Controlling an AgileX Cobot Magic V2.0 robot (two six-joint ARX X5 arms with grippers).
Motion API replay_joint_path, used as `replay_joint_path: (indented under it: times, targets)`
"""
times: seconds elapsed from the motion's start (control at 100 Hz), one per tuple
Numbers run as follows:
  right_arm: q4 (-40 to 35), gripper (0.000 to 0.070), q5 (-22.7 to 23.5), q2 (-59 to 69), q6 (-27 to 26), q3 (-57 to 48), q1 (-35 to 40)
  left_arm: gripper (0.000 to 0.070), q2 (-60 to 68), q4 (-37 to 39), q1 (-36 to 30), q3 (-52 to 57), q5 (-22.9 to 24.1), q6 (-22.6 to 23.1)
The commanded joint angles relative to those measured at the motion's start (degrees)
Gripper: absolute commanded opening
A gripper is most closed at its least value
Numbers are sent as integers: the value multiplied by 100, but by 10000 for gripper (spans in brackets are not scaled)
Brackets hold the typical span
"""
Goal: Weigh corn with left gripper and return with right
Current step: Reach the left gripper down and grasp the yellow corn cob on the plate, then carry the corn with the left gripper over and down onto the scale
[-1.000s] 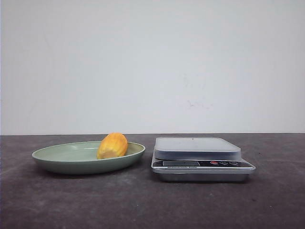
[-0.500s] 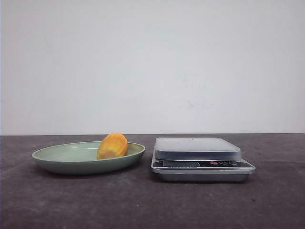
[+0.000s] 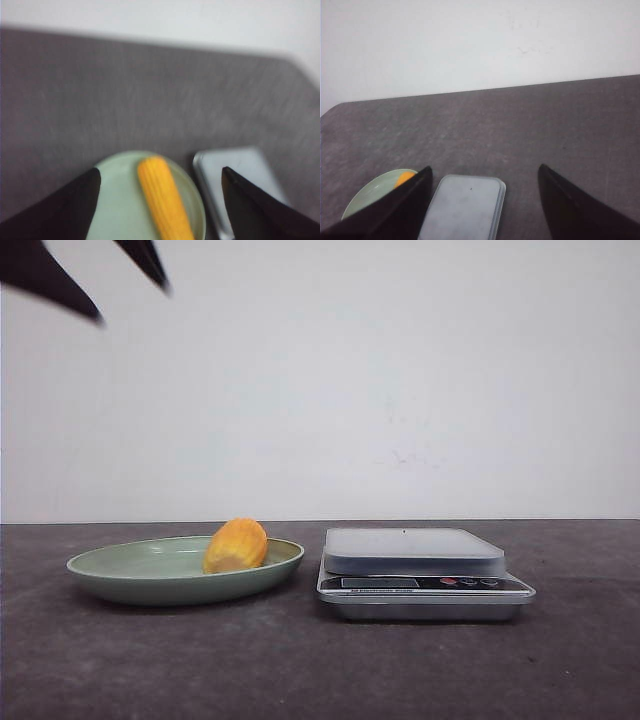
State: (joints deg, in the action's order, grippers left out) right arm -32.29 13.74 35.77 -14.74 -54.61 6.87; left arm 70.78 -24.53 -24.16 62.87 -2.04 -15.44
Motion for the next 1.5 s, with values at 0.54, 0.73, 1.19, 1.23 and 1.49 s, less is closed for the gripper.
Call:
replay_joint_path:
  times: [0.54,0.73,1.19,1.23,1.49]
  targets:
    - [2,419,-26,11,195,-79,87,466,2809,658,-1040,61,721,-212]
    - [-2,418,-33,9,214,-79,87,318,2938,669,-1108,61,994,-214]
    - [-142,418,-173,9,308,-79,87,10,2046,251,-1200,328,887,-195]
    - [-138,418,-170,9,306,-79,87,11,1862,149,-1263,466,785,-197]
    - [-122,418,-170,9,264,-79,87,14,1845,-146,-1987,1954,828,-691]
